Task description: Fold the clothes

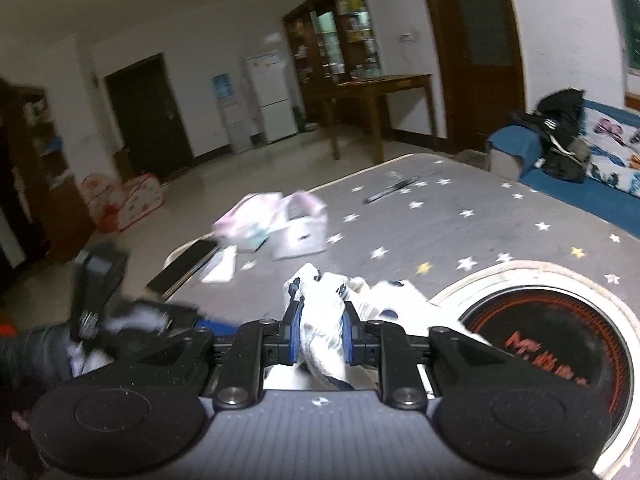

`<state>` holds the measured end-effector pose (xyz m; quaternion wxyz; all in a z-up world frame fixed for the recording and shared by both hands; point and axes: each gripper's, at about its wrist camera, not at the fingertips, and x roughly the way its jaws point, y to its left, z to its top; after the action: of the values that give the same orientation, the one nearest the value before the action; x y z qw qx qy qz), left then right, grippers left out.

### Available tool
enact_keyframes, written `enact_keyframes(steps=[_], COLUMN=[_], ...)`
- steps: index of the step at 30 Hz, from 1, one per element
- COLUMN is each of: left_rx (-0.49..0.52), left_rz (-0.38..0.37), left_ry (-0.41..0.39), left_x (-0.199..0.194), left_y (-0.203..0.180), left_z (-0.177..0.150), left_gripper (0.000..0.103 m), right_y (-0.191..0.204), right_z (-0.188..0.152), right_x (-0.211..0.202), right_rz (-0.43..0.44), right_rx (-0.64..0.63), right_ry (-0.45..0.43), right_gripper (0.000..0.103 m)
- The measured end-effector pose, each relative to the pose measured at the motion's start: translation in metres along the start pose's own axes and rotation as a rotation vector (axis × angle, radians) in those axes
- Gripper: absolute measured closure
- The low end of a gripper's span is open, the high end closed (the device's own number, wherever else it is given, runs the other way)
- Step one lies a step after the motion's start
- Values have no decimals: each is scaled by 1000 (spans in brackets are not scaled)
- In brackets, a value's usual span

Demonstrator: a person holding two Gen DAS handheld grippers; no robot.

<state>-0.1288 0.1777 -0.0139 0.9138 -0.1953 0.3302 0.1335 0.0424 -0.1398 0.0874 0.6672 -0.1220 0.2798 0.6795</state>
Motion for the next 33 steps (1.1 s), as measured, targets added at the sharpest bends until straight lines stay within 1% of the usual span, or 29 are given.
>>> enact_keyframes(steps=[3,6,8,10,13,14,20,21,24,25,27,30,33], left_rx=[-7,-15,-20,-24,-27,-27,-12,-9,2,0,-5,-27,-40], left_rz=[17,30,38,47,56,54,14,3,-27,-31,-38,-50,-58], left_ry=[-14,-28,-39,-52,-81,-92,-147,-153,-167,-164,-157,-133,-110], left_x=[-5,-12,-16,-21,-29,-32,-44,-46,-48,-47,-44,-39,-36], left_y=[2,5,7,9,9,9,-1,-3,-9,-9,-10,-9,-9], left_z=[0,0,0,2,7,9,21,22,24,24,25,21,17], left_gripper=[17,17,17,16,15,15,15,15,15,15,15,16,16], right_y=[19,28,36,45,57,59,62,62,66,67,69,74,77], right_z=[-17,-34,-50,-63,-81,-83,-86,-86,-83,-82,-80,-78,-82], right_x=[-4,-1,1,2,2,0,-9,-9,-14,-15,-14,-7,6], right_rz=[30,48,46,42,32,35,43,45,38,33,25,0,-8], right_rx=[-51,-87,-125,-195,-285,-291,-284,-281,-280,-281,-275,-273,-285], right_ry=[18,38,55,78,115,119,143,148,144,141,132,131,162], right_gripper=[84,83,82,77,74,74,73,72,65,62,60,60,61])
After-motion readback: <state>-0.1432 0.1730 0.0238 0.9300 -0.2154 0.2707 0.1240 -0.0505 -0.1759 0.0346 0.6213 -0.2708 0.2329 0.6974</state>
